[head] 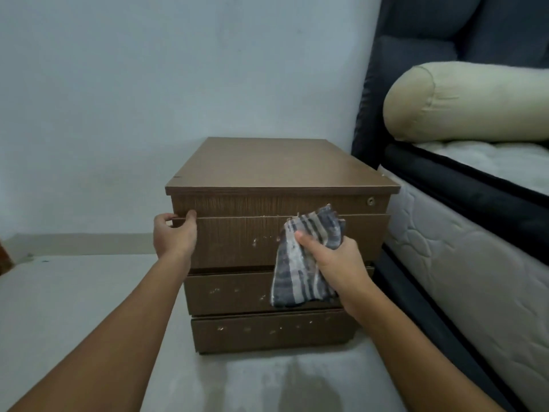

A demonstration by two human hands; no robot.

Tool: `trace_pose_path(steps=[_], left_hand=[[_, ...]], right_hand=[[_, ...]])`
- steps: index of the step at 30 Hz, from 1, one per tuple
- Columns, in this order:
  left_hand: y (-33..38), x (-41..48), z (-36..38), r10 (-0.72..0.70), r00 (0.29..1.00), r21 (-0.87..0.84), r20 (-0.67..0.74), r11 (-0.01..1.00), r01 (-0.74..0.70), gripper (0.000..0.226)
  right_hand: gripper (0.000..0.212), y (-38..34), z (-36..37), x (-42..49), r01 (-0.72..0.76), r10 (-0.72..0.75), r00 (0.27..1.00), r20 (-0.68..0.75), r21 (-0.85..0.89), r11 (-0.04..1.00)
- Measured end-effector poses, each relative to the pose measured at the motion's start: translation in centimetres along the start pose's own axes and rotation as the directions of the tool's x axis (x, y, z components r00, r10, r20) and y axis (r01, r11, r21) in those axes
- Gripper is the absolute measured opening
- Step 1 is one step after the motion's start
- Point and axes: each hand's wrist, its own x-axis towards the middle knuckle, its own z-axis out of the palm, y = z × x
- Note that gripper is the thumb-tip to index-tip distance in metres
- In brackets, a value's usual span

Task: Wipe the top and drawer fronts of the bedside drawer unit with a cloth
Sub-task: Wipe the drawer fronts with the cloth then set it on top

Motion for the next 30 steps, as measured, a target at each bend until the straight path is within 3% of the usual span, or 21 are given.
trace_pose_path(steps=[3, 5, 7, 9, 13, 15, 19, 20, 23, 30], left_hand=[[0.1, -0.1, -0.2, -0.012, 1.000, -0.002, -0.012, 1.000, 0.012, 0.033], [0.1, -0.3, -0.3, -0.019, 0.999, -0.007, -0.025, 1.000, 0.019, 0.033], [-0.1, -0.6, -0.5, -0.021, 0.999, -0.020, -0.031, 1.000, 0.021, 0.034], [-0.3, -0.7, -0.7, -0.023, 0.999, -0.028, -0.035, 0.999, 0.022, 0.035], [-0.8, -0.9, -1.3, -0.006, 0.999, -0.030, -0.032, 1.000, 0.005, 0.034], [-1.0, -1.0, -1.5, -0.003, 1.000, -0.041, -0.029, 0.999, 0.002, 0.033], [-1.4, -1.3, -1.8, 0.012, 1.000, -0.084, -0.007, 0.996, -0.012, 0.028], [-1.4, -1.3, -1.9, 0.016, 1.000, -0.093, 0.001, 0.996, -0.016, 0.028], [-1.4, -1.2, -2.0, 0.022, 1.000, -0.100, 0.012, 0.995, -0.021, 0.028], [-1.9, -0.9, -2.1, -0.004, 1.000, -0.100, 0.016, 0.995, 0.005, 0.041]], right_hand=[[0.014, -1.3, -2.5, 0.5, 0.214, -0.248, 0.961, -0.121, -0.242, 0.946], [0.022, -1.8, -4.2, 1.3, 0.277, -0.414, 0.894, -0.173, -0.514, 0.812], [0.022, -2.2, -5.9, 2.4, 0.282, -0.586, 0.796, -0.153, -0.763, 0.582], [0.014, -2.5, -7.4, 3.4, 0.267, -0.672, 0.736, -0.085, -0.875, 0.403], [0.018, -2.4, -9.7, 5.0, 0.172, -0.730, 0.683, -0.025, -0.966, 0.193], [0.022, -2.3, -10.0, 5.3, 0.144, -0.698, 0.715, -0.034, -0.970, 0.195], [0.040, -1.1, -9.9, 5.6, 0.097, -0.430, 0.902, -0.033, -0.956, 0.278], [0.037, -0.7, -9.9, 5.7, 0.119, -0.403, 0.915, -0.017, -0.943, 0.311], [0.029, 0.4, -9.8, 6.6, 0.180, -0.482, 0.876, -0.015, -0.917, 0.356], [0.026, 1.8, -6.7, 7.6, 0.274, -0.572, 0.818, 0.056, -0.913, 0.302]])
